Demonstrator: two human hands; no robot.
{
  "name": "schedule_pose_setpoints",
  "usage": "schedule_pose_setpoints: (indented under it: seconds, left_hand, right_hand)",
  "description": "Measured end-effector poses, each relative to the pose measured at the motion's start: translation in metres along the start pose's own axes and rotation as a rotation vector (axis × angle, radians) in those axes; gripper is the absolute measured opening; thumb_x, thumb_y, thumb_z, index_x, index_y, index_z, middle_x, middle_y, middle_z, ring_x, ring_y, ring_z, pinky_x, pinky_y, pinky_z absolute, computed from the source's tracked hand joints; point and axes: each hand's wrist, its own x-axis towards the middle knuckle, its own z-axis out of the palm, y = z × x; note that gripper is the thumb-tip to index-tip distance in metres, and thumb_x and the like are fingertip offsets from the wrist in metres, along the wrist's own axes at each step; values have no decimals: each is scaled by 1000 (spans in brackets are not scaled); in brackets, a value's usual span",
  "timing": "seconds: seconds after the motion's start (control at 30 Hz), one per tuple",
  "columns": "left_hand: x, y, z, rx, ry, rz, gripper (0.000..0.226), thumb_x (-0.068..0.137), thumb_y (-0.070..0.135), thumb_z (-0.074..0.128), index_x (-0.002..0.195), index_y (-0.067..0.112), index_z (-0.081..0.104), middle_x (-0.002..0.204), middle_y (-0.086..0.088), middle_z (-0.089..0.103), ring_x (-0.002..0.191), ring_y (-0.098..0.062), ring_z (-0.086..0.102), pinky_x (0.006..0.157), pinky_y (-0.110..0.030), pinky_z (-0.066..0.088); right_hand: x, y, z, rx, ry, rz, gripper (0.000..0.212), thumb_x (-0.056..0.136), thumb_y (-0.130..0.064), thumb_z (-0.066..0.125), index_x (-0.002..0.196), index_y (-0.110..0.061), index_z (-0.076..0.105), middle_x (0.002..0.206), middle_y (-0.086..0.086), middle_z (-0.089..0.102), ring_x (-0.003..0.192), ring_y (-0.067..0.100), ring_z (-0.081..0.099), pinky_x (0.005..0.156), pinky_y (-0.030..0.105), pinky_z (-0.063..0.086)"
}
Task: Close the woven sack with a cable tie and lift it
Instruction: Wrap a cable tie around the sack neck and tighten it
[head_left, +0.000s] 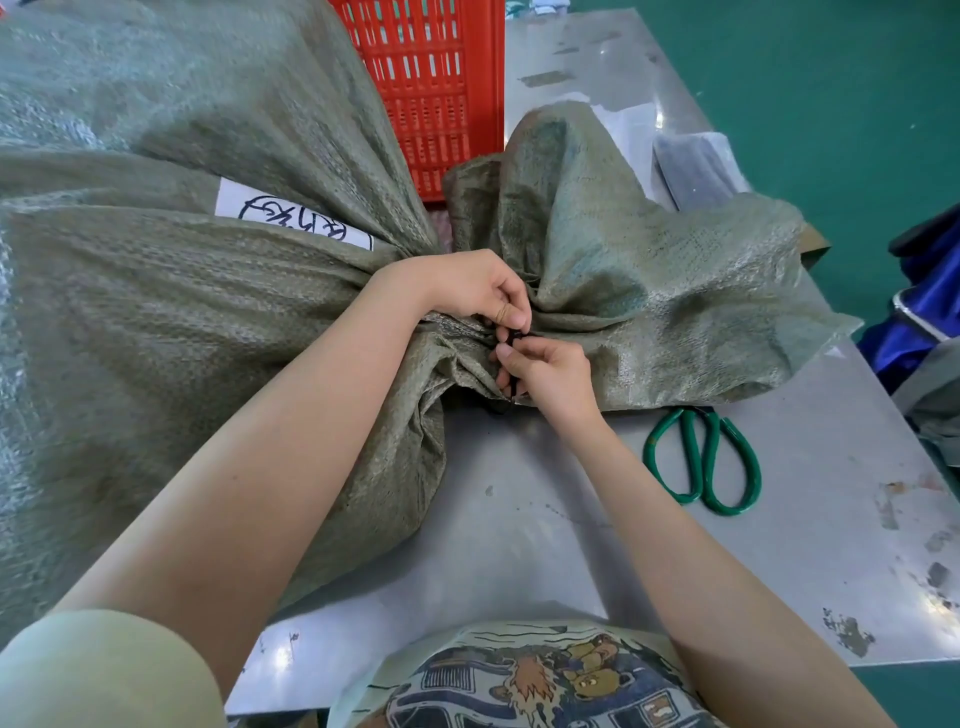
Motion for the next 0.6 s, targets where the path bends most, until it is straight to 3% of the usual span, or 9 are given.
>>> schedule_pose_setpoints:
  seconds: [0.23, 0.33, 0.43, 0.5, 0.6]
  left_hand:
    - [-2, 1, -1, 17, -33, 23, 21, 83, 8, 65, 102, 0, 69, 49, 22, 66, 52, 13, 58, 63, 3, 43]
    - [-3, 3, -1, 64, -33, 27, 26, 78, 14, 71, 105, 14, 71, 63, 20, 67, 54, 18, 54, 64, 5, 38]
    - [-4, 4, -2, 112, -22, 22, 27, 76, 18, 73, 103, 15, 72, 72, 15, 63, 54, 18, 53, 61, 4, 36]
    - [-4, 5, -2, 129, -1, 9, 27, 76, 19, 73, 103, 15, 73, 72, 15, 62, 55, 15, 52, 61, 3, 36]
    - [-3, 5, -2, 149, 11, 0, 28, 76, 18, 73, 103, 12, 72, 71, 15, 61, 55, 12, 52, 59, 2, 36]
  right_hand:
    - [-3, -12, -4, 175, -99, 155, 25, 88, -9, 58, 64, -13, 65, 36, -6, 59, 37, 0, 53, 41, 9, 42]
    - [-8, -13, -6, 254, -131, 176, 15, 88, -11, 57, 78, -7, 68, 45, -7, 65, 43, -3, 59, 48, 7, 47]
    - [-13, -12, -8, 244, -99, 127, 14, 86, -8, 60, 98, -10, 67, 69, -3, 67, 54, 0, 61, 58, 8, 50]
    - [-16, -12, -9, 212, 37, 92, 15, 83, -5, 60, 94, -15, 65, 71, 0, 64, 58, 8, 59, 60, 15, 49]
    - [-18, -16, -9, 209, 172, 96, 15, 84, -10, 56, 70, -15, 61, 62, 3, 57, 51, 13, 52, 53, 21, 43]
